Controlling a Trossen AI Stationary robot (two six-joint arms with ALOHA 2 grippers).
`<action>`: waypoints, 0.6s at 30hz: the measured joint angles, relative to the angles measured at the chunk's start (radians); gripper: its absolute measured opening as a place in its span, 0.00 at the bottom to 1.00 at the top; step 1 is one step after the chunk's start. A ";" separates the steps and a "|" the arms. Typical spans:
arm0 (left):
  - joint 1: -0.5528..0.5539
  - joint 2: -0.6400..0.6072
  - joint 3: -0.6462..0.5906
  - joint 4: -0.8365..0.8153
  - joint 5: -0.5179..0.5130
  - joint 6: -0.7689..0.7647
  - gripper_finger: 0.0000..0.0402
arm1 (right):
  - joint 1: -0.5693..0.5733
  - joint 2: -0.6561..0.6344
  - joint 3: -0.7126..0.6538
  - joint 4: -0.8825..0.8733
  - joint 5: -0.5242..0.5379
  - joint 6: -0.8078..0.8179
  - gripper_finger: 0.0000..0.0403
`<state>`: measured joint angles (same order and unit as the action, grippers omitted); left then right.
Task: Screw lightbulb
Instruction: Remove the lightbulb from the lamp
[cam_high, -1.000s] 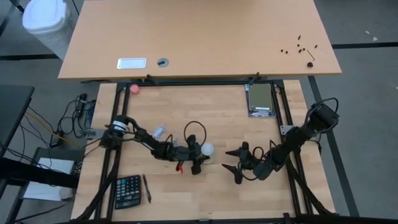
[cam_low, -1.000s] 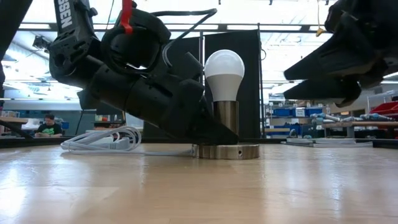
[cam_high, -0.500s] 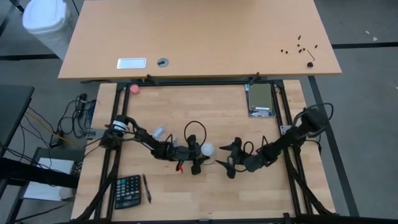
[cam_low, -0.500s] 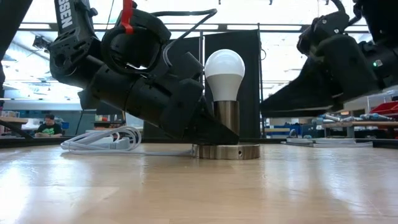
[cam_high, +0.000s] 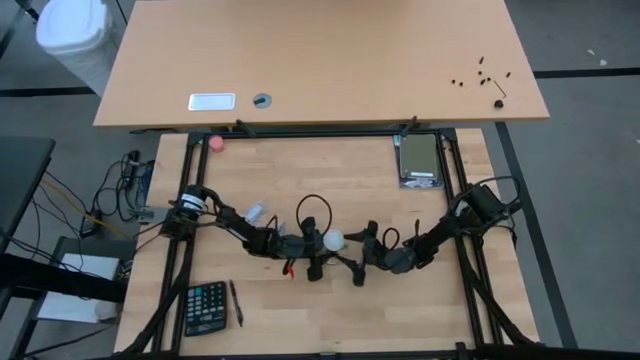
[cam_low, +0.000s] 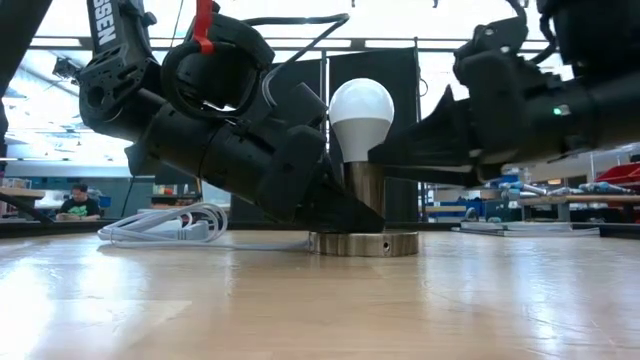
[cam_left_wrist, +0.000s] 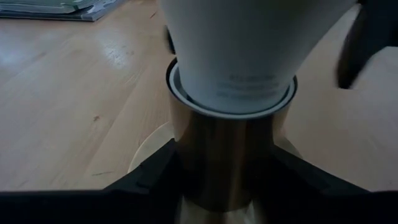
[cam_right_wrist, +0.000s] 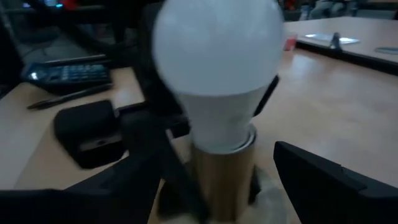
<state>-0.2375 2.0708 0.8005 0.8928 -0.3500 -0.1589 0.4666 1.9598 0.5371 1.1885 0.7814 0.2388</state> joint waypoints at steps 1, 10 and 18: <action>0.000 0.000 0.000 0.000 0.000 0.000 0.49 | -0.007 0.000 0.002 0.000 0.002 -0.003 0.78; 0.000 0.000 0.000 0.000 0.000 -0.003 0.49 | -0.050 -0.002 0.004 0.042 -0.029 -0.035 0.78; 0.000 0.000 0.000 -0.003 0.000 -0.007 0.49 | -0.061 -0.005 -0.016 0.048 -0.015 -0.050 0.78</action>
<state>-0.2371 2.0705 0.8005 0.8898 -0.3504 -0.1658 0.4058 1.9545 0.5208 1.2368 0.7667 0.1887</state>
